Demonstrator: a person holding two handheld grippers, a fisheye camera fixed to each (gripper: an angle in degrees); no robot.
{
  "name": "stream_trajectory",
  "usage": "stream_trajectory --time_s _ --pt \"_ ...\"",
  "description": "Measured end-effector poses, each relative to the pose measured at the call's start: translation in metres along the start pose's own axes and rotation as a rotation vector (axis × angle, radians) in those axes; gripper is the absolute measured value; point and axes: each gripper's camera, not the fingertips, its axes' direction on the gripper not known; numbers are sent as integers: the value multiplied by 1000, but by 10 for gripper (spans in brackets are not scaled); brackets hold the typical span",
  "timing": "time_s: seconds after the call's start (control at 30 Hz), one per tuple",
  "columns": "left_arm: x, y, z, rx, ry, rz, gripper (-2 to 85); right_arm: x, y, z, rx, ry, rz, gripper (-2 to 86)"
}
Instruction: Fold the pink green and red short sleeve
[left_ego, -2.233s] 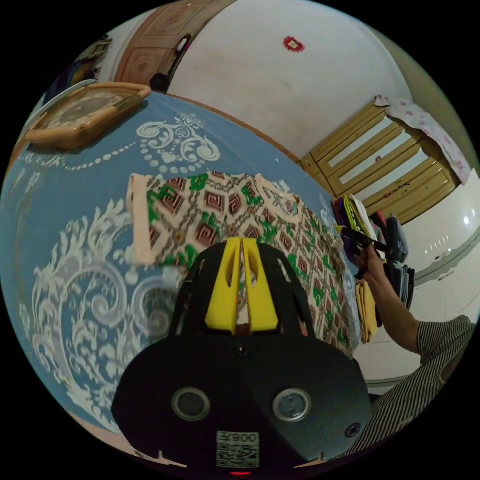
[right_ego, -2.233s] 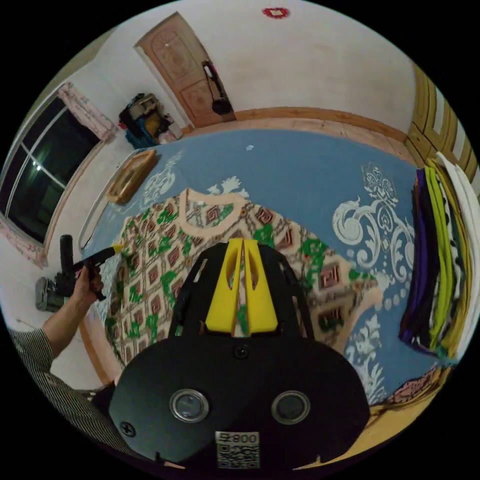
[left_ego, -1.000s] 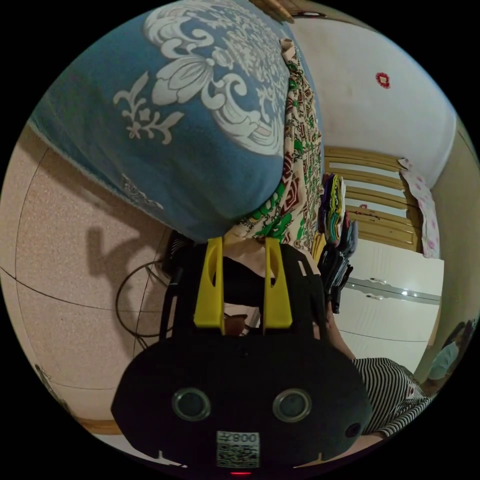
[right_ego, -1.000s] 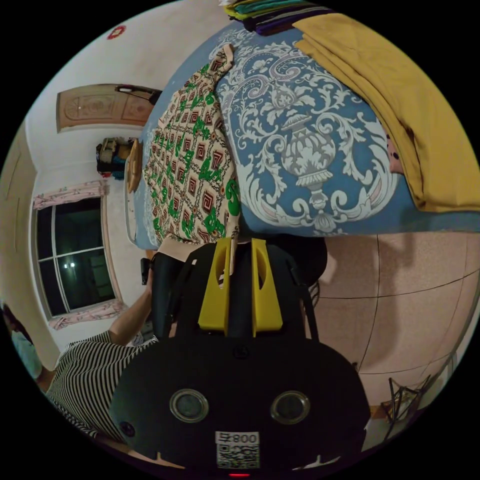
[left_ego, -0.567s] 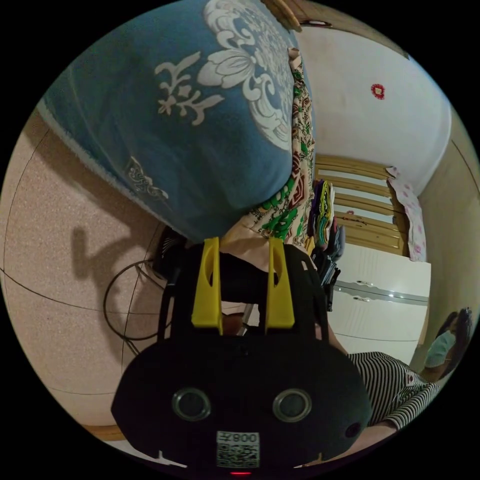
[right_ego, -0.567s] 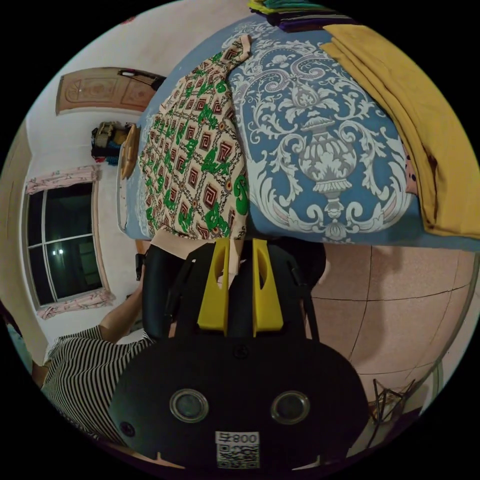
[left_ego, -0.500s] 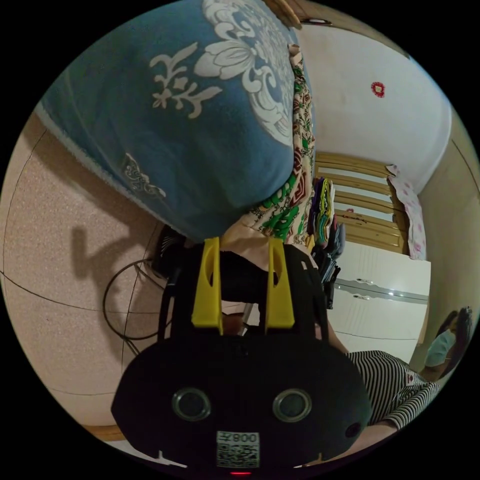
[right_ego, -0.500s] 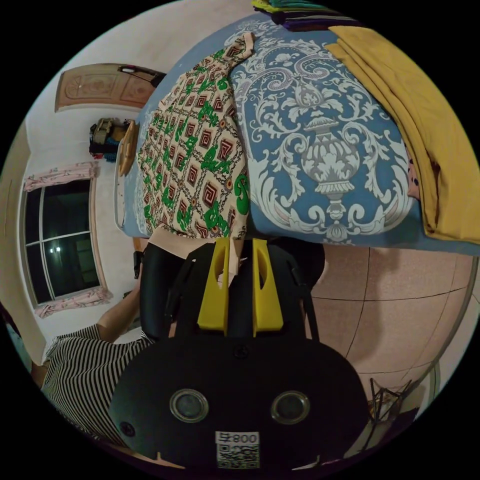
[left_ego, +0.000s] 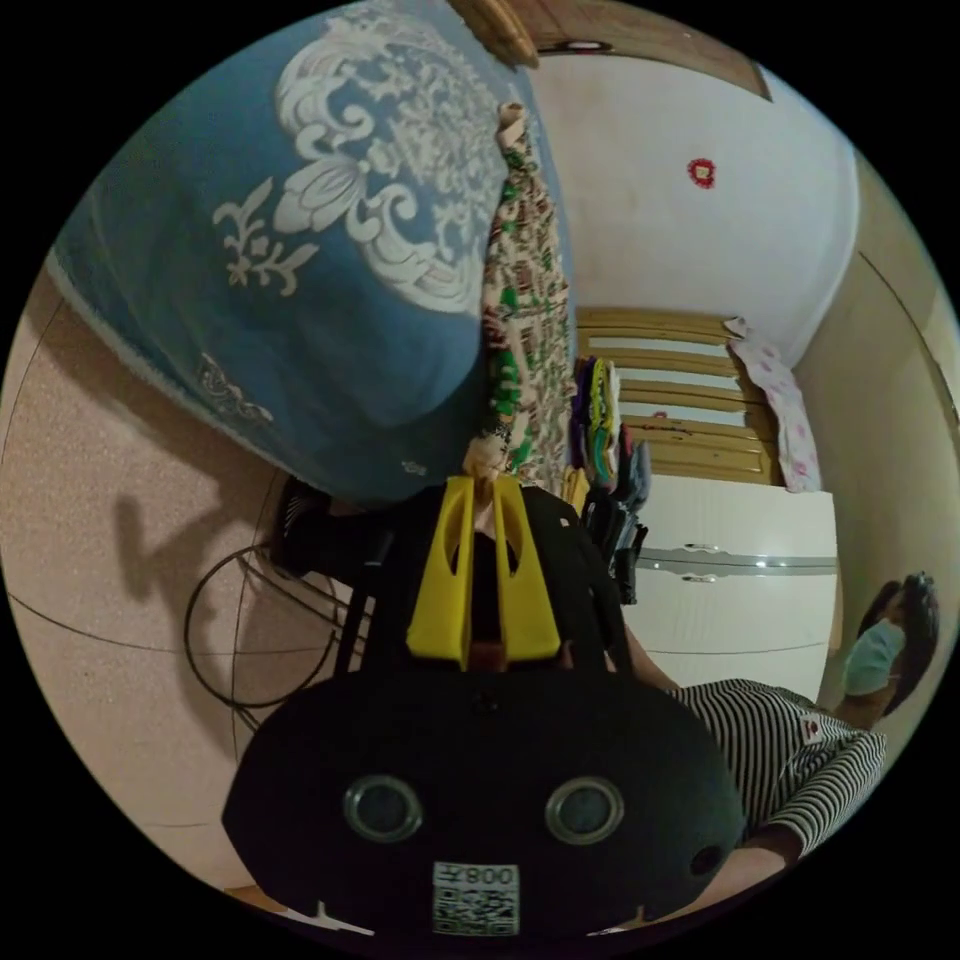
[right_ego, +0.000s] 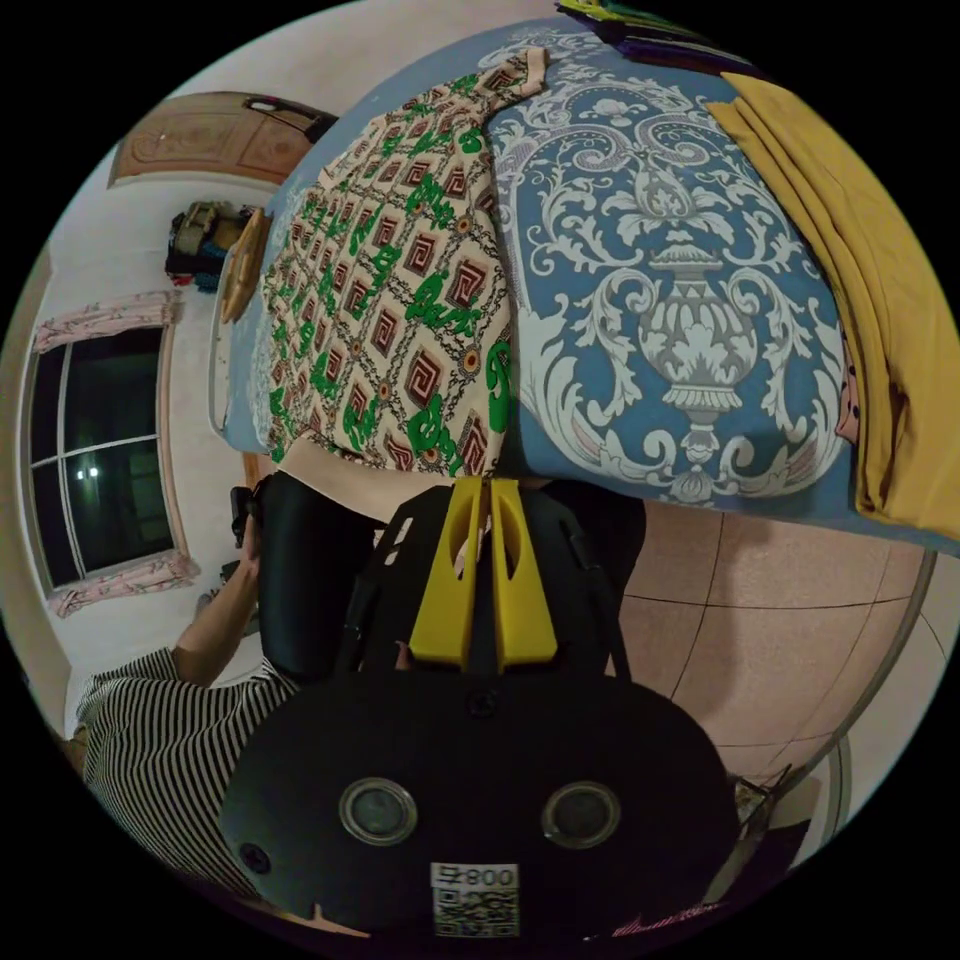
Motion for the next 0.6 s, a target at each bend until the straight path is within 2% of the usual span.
stream_trajectory --time_s 0.23,0.6 --pt "29 6 -7 69 113 115 31 8 14 -37 108 -135 -60 12" --pt "49 5 32 80 134 161 30 14 17 -48 95 -148 -105 11"
